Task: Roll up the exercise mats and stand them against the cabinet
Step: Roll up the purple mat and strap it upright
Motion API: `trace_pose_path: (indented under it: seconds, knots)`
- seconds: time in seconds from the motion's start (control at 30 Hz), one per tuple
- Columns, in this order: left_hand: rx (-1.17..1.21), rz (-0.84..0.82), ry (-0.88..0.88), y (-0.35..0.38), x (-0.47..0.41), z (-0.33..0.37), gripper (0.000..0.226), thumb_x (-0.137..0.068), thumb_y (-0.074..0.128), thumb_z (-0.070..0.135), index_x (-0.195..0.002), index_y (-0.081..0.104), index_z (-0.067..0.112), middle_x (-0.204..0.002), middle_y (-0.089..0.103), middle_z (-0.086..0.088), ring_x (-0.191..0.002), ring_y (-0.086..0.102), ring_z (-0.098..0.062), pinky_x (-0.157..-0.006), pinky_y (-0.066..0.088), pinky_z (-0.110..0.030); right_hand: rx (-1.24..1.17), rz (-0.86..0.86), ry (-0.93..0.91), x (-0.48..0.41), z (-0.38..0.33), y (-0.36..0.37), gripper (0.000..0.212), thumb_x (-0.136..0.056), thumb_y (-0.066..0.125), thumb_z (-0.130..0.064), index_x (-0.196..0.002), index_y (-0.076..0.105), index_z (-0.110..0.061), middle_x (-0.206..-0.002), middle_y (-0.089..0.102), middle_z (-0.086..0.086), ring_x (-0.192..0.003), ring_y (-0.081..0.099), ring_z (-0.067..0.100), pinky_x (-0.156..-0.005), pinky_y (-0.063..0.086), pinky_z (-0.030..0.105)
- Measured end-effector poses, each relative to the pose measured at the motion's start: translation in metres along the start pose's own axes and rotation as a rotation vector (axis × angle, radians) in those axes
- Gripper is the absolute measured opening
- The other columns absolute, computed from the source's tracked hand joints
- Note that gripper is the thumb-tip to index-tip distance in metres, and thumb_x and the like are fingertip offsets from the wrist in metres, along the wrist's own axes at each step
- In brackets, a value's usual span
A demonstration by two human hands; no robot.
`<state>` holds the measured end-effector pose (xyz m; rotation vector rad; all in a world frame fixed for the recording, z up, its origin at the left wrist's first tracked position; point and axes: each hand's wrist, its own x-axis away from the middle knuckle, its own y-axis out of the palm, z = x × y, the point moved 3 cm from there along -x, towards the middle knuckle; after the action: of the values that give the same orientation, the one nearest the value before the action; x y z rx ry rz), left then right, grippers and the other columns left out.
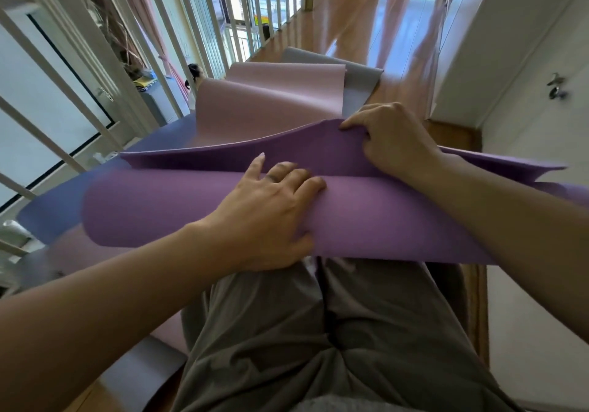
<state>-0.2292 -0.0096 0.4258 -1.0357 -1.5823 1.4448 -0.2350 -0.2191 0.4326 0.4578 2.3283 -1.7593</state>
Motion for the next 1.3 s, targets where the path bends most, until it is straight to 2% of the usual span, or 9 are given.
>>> trace_pose_path:
  seconds: [0.17,0.27,0.43,0.6,0.7,0.8,0.87,1.07,1.3]
  knots:
    - [-0.173,0.047,0.004,0.014,-0.007,0.001,0.106,-0.065,0.044,0.082,-0.141,0.038,0.008,-0.131,0.048,-0.013,-0.116,0.050,-0.034,-0.106,0.032,-0.056,-0.024,-0.014,0.007,0.005,-0.002,0.000,0.056,-0.071,0.049,0.012,-0.114,0.070,-0.016,-0.117,0.068,0.005,-0.109,0.060,0.026,-0.096,0.047,0.039]
    - [-0.163,0.049,-0.022,0.020,-0.020,-0.005,0.107,-0.065,0.053,0.077,-0.146,0.029,0.011,-0.132,0.047,-0.013,-0.117,0.050,-0.034,-0.108,0.027,-0.054,-0.051,-0.050,0.039,0.008,-0.002,0.002,0.054,-0.071,0.050,0.009,-0.111,0.072,-0.021,-0.114,0.069,0.004,-0.105,0.062,0.025,-0.093,0.049,0.040]
    - [-0.126,0.089,-0.016,0.018,-0.035,-0.018,0.100,-0.059,0.046,0.083,-0.128,0.049,0.011,-0.115,0.062,-0.013,-0.099,0.063,-0.034,-0.103,0.032,-0.056,-0.131,-0.071,0.075,0.021,-0.002,0.002,0.045,-0.078,0.050,0.007,-0.102,0.075,-0.021,-0.101,0.072,0.004,-0.092,0.064,0.023,-0.086,0.053,0.042]
    - [-0.075,0.235,0.082,0.021,-0.034,-0.024,0.094,-0.062,0.050,0.083,-0.123,0.057,0.011,-0.118,0.060,-0.011,-0.110,0.052,-0.034,-0.099,0.035,-0.050,-0.242,-0.071,0.124,0.030,0.000,0.000,0.033,-0.079,0.050,0.007,-0.090,0.070,-0.017,-0.085,0.064,-0.006,-0.083,0.060,0.014,-0.083,0.053,0.041]
    - [-0.022,0.283,0.105,0.023,-0.034,-0.024,0.093,-0.064,0.051,0.081,-0.123,0.056,0.009,-0.127,0.049,-0.018,-0.118,0.046,-0.039,-0.097,0.039,-0.052,-0.282,-0.076,0.134,0.035,-0.003,0.001,0.027,-0.080,0.049,0.005,-0.096,0.060,-0.013,-0.090,0.066,0.000,-0.084,0.062,0.019,-0.080,0.052,0.040]
    - [0.028,0.213,0.114,0.022,-0.038,-0.027,0.096,-0.063,0.048,0.083,-0.127,0.050,0.011,-0.134,0.049,-0.017,-0.110,0.057,-0.037,-0.092,0.046,-0.052,-0.313,-0.194,0.147,0.035,-0.008,-0.001,0.029,-0.085,0.051,0.000,-0.109,0.053,-0.015,-0.098,0.063,-0.005,-0.090,0.060,0.014,-0.081,0.046,0.027]
    - [0.044,0.195,0.127,0.020,-0.039,-0.030,0.097,-0.063,0.048,0.084,-0.126,0.050,0.011,-0.128,0.056,-0.014,-0.106,0.060,-0.034,-0.092,0.049,-0.049,-0.263,-0.308,0.131,0.036,-0.013,-0.001,0.039,-0.086,0.058,-0.017,-0.125,0.049,-0.018,-0.109,0.058,-0.006,-0.098,0.056,0.014,-0.086,0.043,0.027]
    - [0.061,0.234,0.160,0.019,-0.046,-0.034,0.096,-0.062,0.051,0.084,-0.127,0.044,0.013,-0.118,0.061,-0.010,-0.097,0.063,-0.030,-0.086,0.050,-0.045,0.197,-0.542,-0.060,0.042,-0.018,0.010,0.125,-0.054,0.070,-0.077,-0.151,0.014,-0.021,-0.140,0.033,0.001,-0.120,0.043,0.021,-0.102,0.038,0.042]
    - [-0.032,0.179,0.138,0.016,-0.070,-0.038,0.099,-0.065,0.051,0.081,-0.139,0.041,0.016,-0.135,0.054,-0.008,-0.117,0.056,-0.031,-0.101,0.037,-0.060,0.236,-0.362,-0.027,0.032,-0.003,0.010,0.116,-0.052,0.067,-0.081,-0.145,0.027,-0.025,-0.139,0.047,-0.002,-0.120,0.048,0.021,-0.100,0.039,0.043]
